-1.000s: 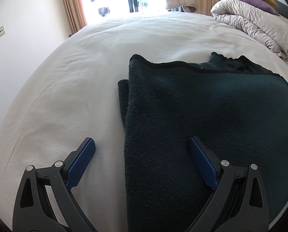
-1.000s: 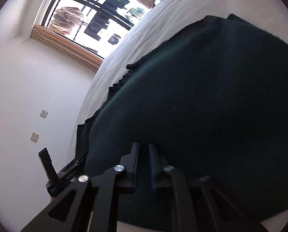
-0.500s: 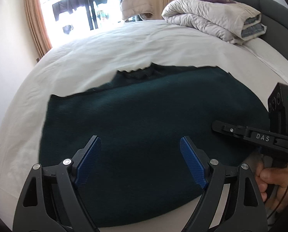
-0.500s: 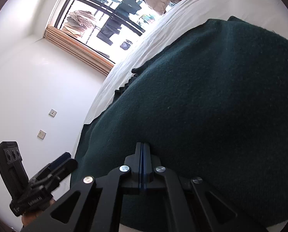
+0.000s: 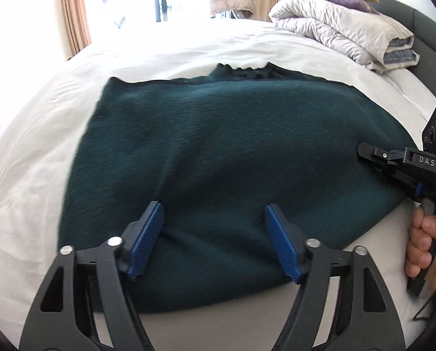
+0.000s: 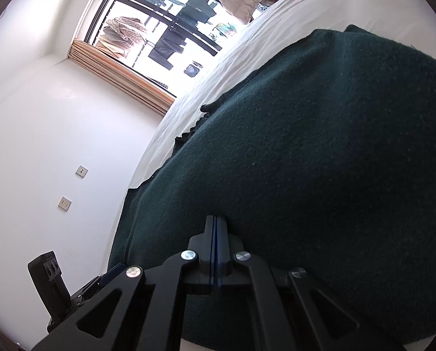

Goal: Fold small clothes

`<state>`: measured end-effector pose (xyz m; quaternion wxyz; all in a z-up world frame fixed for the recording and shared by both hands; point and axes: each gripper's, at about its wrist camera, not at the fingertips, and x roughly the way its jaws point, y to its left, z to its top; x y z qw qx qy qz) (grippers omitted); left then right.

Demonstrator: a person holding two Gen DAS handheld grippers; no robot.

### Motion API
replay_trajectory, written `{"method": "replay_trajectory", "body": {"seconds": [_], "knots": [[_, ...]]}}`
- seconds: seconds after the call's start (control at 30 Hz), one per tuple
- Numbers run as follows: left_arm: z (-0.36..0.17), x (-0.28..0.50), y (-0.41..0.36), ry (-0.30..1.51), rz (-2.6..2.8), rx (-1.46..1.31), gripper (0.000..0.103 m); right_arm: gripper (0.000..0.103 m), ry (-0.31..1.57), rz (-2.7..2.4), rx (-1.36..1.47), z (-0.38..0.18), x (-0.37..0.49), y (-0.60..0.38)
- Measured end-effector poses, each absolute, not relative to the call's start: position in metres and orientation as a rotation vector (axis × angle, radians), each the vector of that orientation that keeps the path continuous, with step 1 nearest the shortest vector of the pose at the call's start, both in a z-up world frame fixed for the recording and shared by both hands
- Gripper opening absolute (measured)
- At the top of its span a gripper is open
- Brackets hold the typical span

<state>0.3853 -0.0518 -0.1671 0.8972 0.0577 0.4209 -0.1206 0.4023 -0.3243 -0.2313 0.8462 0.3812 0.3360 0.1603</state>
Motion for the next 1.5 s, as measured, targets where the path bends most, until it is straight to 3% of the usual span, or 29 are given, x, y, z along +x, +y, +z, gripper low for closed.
{"method": "replay_trajectory", "body": {"seconds": [0.33,0.53,0.73,0.87,0.93,1.0,1.3,1.37,1.4,1.5], "knots": [[-0.169,0.374,0.008,0.853,-0.221,0.003,0.064,0.000,0.709,0.337,0.802,-0.229,0.403,-0.323],[-0.166,0.369,0.037,0.831,-0.218,-0.136,0.036,0.000,0.709,0.332,0.796,-0.230,0.403,-0.324],[-0.140,0.374,0.038,0.796,-0.481,-0.363,0.033,0.000,0.709,0.331,0.795,-0.230,0.404,-0.324],[-0.160,0.409,0.007,0.898,-0.713,-0.492,0.026,0.000,0.709,0.332,0.796,-0.230,0.404,-0.325],[-0.179,0.423,-0.009,0.981,-0.716,-0.437,0.020,0.000,0.709,0.333,0.796,-0.230,0.403,-0.325],[-0.192,0.432,-0.008,1.013,-0.690,-0.429,0.007,0.000,0.708,0.334,0.798,-0.229,0.404,-0.325],[-0.210,0.434,0.079,0.925,-0.500,-0.611,0.004,0.000,0.750,0.310,0.771,-0.220,0.408,-0.323],[-0.213,0.427,0.079,0.907,-0.475,-0.579,0.004,0.019,0.761,0.302,0.689,-0.195,0.409,-0.307],[-0.213,0.424,0.079,0.899,-0.463,-0.571,0.004,0.035,0.727,0.329,0.644,-0.179,0.408,-0.296],[-0.214,0.414,0.079,0.894,-0.421,-0.564,0.004,0.057,0.673,0.410,0.516,-0.138,0.423,-0.258]]}}
